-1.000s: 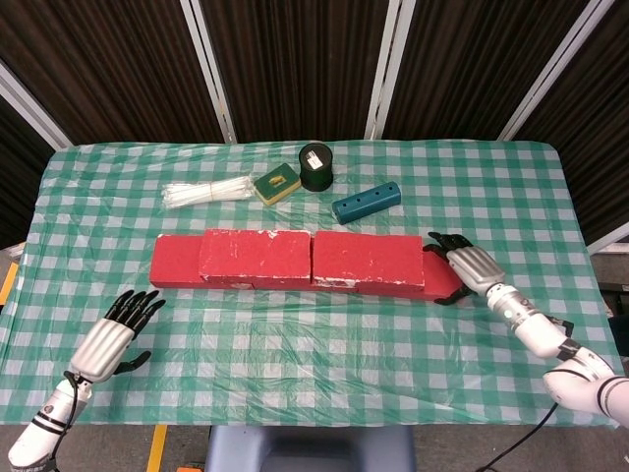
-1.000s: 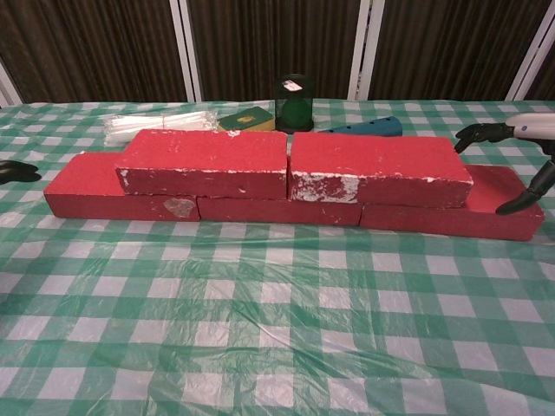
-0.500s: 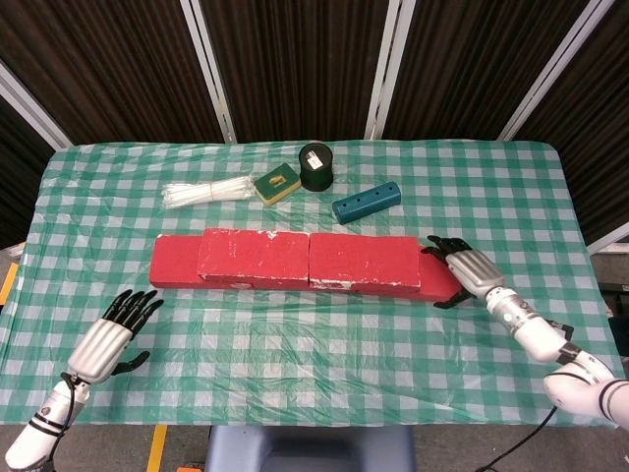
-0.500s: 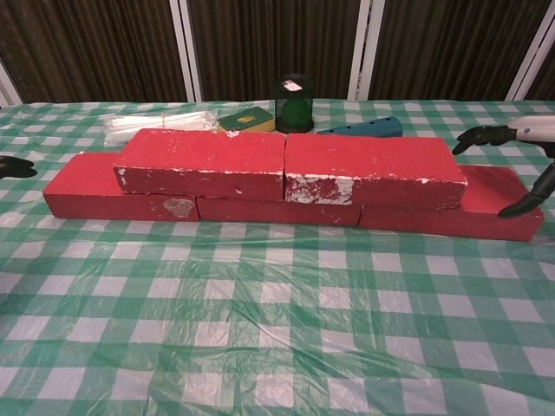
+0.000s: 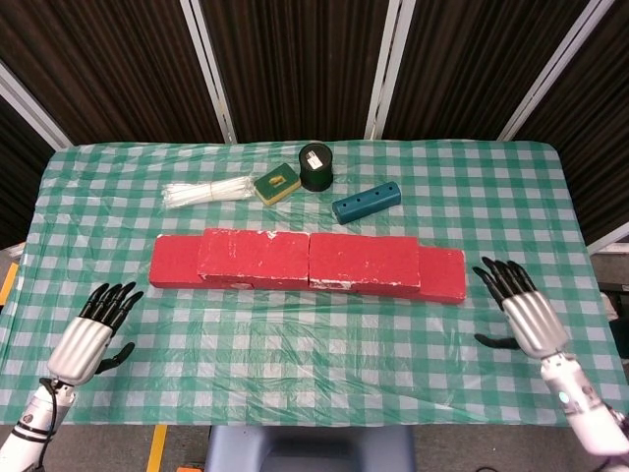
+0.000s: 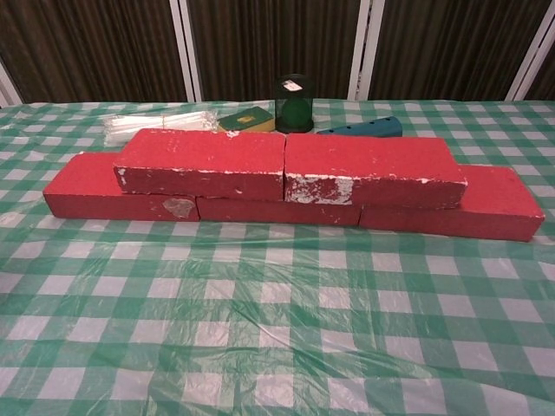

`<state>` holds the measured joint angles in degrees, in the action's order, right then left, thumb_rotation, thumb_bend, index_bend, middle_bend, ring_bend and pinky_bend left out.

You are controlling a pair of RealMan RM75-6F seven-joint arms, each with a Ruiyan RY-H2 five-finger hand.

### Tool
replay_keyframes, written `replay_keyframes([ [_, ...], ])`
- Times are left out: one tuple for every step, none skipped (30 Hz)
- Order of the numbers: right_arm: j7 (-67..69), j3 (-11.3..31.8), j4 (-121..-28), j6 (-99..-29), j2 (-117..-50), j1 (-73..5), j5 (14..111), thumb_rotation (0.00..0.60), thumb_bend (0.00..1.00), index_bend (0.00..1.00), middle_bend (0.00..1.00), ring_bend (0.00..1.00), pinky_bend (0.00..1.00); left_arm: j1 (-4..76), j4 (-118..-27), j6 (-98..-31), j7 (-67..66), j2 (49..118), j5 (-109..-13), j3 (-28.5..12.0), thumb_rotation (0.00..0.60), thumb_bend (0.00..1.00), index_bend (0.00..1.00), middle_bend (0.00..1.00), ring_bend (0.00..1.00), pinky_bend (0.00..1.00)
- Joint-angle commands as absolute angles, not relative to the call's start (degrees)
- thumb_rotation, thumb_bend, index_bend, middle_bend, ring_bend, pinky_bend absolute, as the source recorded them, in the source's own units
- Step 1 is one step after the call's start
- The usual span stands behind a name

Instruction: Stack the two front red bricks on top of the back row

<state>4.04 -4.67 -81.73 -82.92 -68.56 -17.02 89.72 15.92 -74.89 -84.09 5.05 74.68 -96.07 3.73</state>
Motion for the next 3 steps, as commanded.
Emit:
replay_keyframes([
  [-4.32, -6.95, -89.45, -91.75, -65.80, -8.02, 91.55, 0.600, 0.10, 0.00, 0.00, 0.00, 0.00, 15.32, -76.82, -84.39, 3.08, 73.58, -96.39, 3.78, 0.600, 0.32, 0.00, 0.00, 0.00, 0.00],
  [-4.14, -6.67, -89.56, -91.66, -65.48, -7.69, 91.07, 0.600, 0.10, 0.00, 0.00, 0.00, 0.00, 15.13, -77.10, -84.52, 2.65, 73.63, -96.49, 3.86, 0.600, 0.32, 0.00, 0.00, 0.00, 0.00],
  [-4.07, -6.47, -89.68, -91.55, -65.26, -7.54, 90.88, 0.600, 0.10, 0.00, 0.00, 0.00, 0.00, 15.01, -77.33, -84.57, 2.33, 73.61, -96.51, 3.87, 0.600, 0.32, 0.00, 0.00, 0.00, 0.00],
])
